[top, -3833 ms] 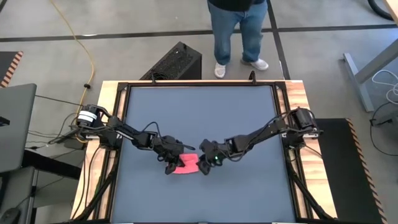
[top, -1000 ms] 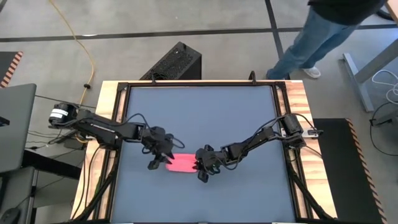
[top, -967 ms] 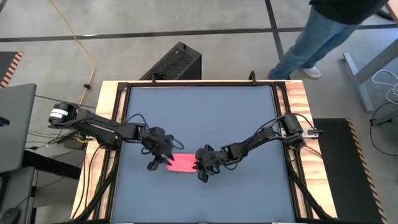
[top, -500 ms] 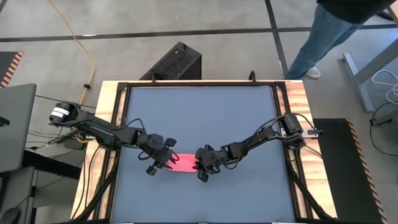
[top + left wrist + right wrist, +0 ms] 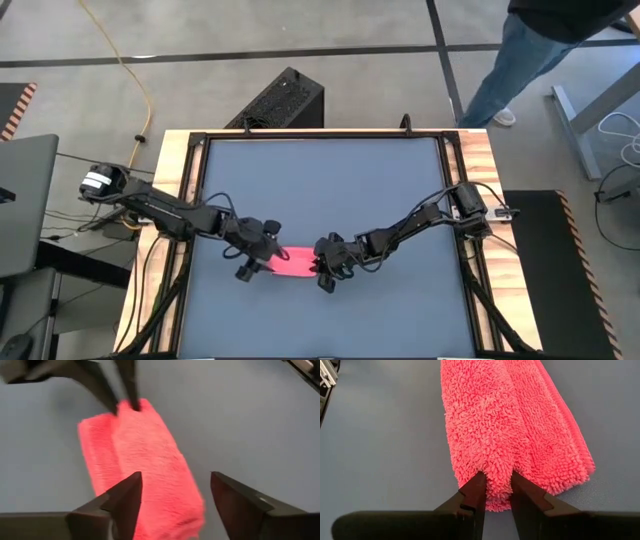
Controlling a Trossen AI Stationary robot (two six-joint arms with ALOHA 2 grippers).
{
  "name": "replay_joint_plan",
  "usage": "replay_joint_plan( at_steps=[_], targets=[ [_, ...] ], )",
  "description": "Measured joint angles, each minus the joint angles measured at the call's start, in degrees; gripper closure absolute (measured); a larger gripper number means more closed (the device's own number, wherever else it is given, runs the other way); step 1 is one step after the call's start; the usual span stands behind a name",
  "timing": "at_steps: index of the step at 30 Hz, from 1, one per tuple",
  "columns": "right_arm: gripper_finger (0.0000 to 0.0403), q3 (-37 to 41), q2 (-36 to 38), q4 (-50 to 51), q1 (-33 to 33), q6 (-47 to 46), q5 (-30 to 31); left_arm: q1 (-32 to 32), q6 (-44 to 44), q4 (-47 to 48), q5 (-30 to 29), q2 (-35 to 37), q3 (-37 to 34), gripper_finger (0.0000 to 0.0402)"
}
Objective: Roll towel
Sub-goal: Roll the pink towel
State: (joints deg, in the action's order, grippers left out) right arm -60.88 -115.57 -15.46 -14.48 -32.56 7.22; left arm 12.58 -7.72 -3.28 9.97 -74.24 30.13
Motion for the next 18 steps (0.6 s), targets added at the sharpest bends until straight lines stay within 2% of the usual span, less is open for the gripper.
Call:
replay_joint_plan(
  at_steps=[4, 9, 18],
  targets=[
    [0.0296, 0.00, 0.00, 0.00, 0.00, 0.00, 0.00, 3.56, -1.24, 1.66, -2.42, 0.00, 0.00, 0.0147],
    [0.0296, 0.00, 0.00, -0.02, 0.00, -0.02, 0.00, 5.82, -1.29, 2.11, -8.96, -1.05, 0.00, 0.0139],
    [0.0295, 0.00, -0.02, 0.27, 0.00, -5.47, -0.24, 5.79, 6.06, -4.64, -5.72, -11.38, 0.00, 0.0139]
  ],
)
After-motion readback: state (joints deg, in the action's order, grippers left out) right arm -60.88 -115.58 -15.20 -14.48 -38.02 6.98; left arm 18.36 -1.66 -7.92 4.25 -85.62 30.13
